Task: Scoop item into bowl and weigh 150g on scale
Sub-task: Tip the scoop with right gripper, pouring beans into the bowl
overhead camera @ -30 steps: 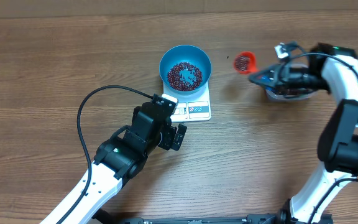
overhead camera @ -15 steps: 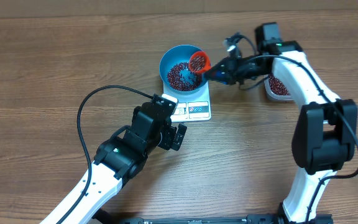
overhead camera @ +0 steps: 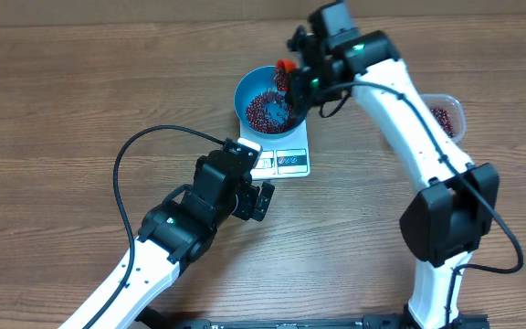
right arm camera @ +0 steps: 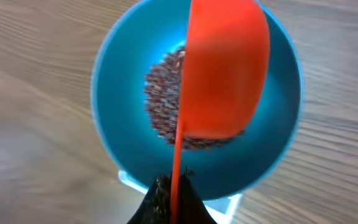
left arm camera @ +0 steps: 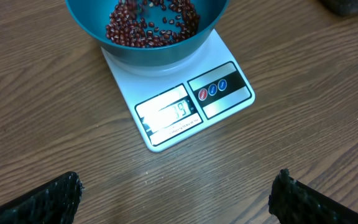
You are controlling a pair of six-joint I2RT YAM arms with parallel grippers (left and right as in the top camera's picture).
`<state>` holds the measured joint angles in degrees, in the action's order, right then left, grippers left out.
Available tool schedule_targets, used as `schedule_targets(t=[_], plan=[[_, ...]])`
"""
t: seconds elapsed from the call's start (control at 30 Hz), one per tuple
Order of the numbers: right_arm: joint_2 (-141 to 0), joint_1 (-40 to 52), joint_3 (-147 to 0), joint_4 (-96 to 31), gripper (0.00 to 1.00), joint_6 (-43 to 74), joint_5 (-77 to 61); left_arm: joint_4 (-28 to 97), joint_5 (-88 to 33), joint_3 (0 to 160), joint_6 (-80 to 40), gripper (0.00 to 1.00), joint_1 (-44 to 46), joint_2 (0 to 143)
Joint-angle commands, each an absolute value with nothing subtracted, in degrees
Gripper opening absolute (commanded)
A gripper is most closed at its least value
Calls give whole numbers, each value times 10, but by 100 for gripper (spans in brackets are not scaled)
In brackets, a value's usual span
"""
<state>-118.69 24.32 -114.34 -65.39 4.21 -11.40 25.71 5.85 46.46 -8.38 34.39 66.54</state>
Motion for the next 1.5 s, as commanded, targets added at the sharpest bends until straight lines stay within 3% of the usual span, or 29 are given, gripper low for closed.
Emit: schedule_targets(t=[0.0,0.17,0.43,1.23,1.47], plan=[[-1185,278,-1160,-657,4,12,53,257,66,468,-77,100,340,667],[-1185,309,-1160,-659,4,10,145,257,66,468,-77,100,340,667],[-1185,311,-1160,-660,4,-1,147,257,66,468,-77,100,340,667],[-1166,289,-1160,-662,4,-15,50,257,65,468,-77,99,340,667],[-1143,257,-1160,-667,4,-16,-41,257,66,468,-77,100,340,667]])
